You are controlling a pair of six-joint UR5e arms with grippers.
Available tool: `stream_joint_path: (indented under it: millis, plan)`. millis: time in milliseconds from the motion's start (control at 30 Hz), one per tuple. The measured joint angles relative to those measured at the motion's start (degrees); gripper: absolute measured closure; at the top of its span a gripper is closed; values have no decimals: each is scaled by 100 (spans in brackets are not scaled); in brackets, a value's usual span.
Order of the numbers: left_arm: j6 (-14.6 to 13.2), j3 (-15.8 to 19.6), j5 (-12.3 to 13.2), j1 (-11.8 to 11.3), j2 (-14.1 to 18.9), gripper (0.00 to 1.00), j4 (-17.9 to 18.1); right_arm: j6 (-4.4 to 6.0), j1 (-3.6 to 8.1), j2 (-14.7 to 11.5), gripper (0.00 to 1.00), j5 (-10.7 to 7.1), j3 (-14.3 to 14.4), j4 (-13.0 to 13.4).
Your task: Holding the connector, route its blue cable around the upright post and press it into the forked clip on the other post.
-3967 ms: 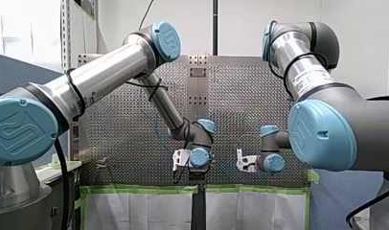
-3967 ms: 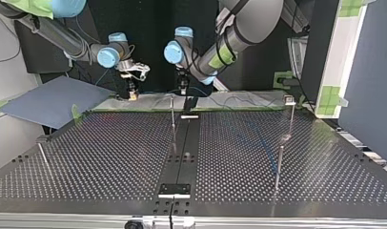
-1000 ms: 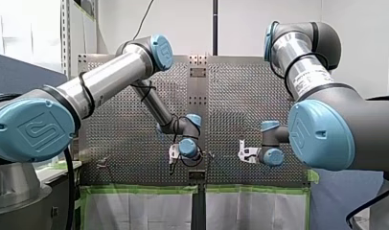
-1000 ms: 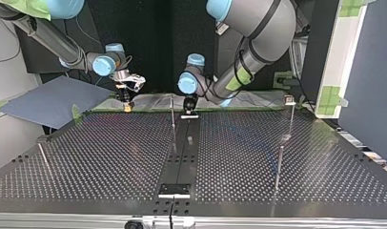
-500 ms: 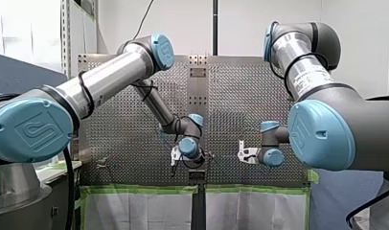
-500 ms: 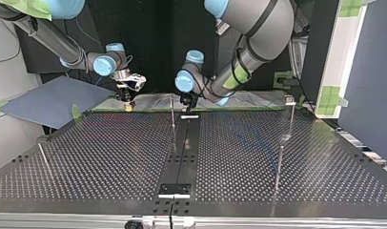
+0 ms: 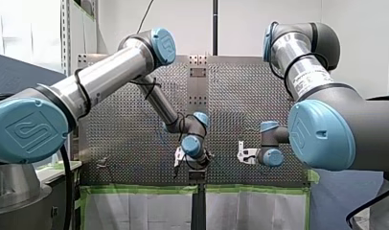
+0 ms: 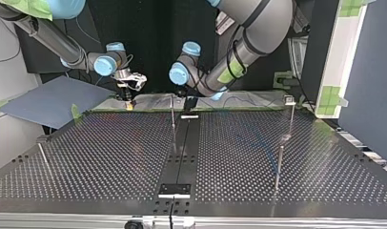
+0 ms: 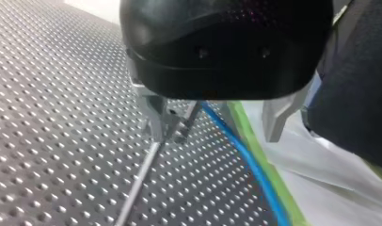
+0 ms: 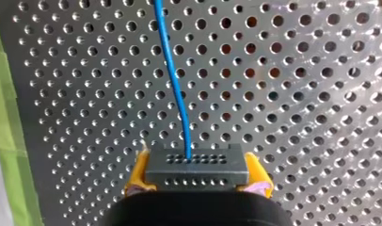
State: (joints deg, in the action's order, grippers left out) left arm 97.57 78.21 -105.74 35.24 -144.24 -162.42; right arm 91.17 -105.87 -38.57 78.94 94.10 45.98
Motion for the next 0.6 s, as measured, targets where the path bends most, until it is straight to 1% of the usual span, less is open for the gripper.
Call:
stream_joint_path:
  millis: [200, 467, 600]
  plan:
    - [12, 46, -94, 44, 57, 0, 89, 0, -6, 2, 100, 0, 0, -18]
    - [24, 319, -95, 113, 92, 0, 283, 0, -9, 2, 100, 0, 0, -22]
    - [25, 380, -85, 147, 93, 0, 397, 1, -13, 1, 100, 0, -1, -25]
